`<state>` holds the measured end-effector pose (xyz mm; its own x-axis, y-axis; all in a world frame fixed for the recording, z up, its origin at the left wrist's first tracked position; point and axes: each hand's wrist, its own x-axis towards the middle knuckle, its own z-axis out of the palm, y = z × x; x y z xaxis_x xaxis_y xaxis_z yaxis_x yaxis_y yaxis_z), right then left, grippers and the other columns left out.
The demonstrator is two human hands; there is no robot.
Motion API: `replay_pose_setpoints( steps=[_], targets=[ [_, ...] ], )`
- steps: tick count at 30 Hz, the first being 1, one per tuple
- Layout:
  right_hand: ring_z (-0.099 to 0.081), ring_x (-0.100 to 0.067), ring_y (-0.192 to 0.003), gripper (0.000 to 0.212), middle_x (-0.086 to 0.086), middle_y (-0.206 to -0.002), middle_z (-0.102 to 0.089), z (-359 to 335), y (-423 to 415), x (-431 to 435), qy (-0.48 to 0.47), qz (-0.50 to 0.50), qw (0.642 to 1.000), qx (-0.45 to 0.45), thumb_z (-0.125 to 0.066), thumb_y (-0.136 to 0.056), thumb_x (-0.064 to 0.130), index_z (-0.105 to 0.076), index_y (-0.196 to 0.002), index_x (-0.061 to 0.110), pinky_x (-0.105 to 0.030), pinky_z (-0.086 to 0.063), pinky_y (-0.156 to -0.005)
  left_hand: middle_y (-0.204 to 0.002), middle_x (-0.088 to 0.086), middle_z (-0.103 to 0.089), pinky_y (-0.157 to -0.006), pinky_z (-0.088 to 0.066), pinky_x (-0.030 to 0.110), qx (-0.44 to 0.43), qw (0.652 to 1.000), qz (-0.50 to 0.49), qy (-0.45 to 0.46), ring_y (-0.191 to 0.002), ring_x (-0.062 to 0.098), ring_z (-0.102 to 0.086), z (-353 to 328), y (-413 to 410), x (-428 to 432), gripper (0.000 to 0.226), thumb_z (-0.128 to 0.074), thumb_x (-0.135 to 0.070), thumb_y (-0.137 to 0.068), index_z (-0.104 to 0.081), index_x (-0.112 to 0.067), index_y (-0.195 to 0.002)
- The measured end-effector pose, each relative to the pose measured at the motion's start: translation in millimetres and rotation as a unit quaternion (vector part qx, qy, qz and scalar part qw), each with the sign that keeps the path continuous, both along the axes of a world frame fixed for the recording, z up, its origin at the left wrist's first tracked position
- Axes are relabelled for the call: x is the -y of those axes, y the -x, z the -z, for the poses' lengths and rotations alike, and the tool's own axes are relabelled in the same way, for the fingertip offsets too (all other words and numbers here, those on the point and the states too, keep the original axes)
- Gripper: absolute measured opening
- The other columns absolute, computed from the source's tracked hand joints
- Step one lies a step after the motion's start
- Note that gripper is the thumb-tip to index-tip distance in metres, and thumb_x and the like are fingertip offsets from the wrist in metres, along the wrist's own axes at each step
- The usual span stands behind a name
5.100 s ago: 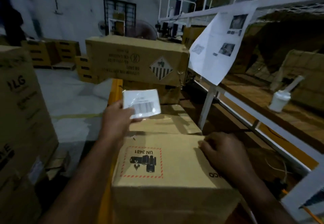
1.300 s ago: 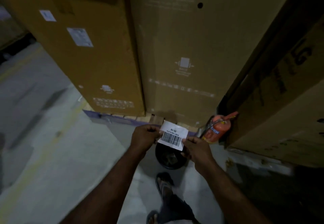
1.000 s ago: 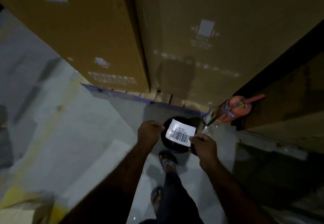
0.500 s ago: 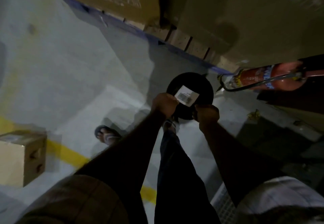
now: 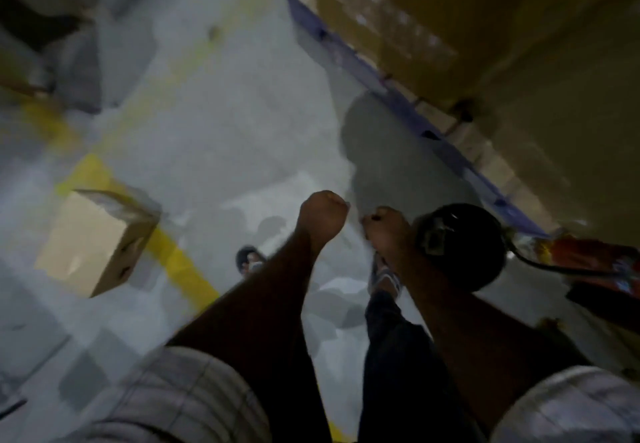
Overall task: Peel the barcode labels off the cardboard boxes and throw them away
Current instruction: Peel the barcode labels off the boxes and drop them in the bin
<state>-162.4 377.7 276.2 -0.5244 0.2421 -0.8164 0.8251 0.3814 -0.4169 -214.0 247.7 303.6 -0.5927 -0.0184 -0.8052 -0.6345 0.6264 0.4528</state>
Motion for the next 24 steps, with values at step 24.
replay_pose_setpoints(
  steps=[24],
  targets=[
    [-0.063,-0.026,-0.105,0.021,-0.010,-0.107,-0.071,-70,98,606,0.022,-0.593,0.802,-0.071,-0.060,-0.094,0.029,-0.073,-0.091,0.013,-0.025,-0.039,-0.080,-0.101,0.017,-0.073,-0.088,-0.054,0.039,0.002,0.873,-0.478,0.098,-0.097,0.032,-0.070,-73,-123,631,0.023,-0.064,-0.026,-0.090,-0.074,-0.005,-0.090]
  ],
)
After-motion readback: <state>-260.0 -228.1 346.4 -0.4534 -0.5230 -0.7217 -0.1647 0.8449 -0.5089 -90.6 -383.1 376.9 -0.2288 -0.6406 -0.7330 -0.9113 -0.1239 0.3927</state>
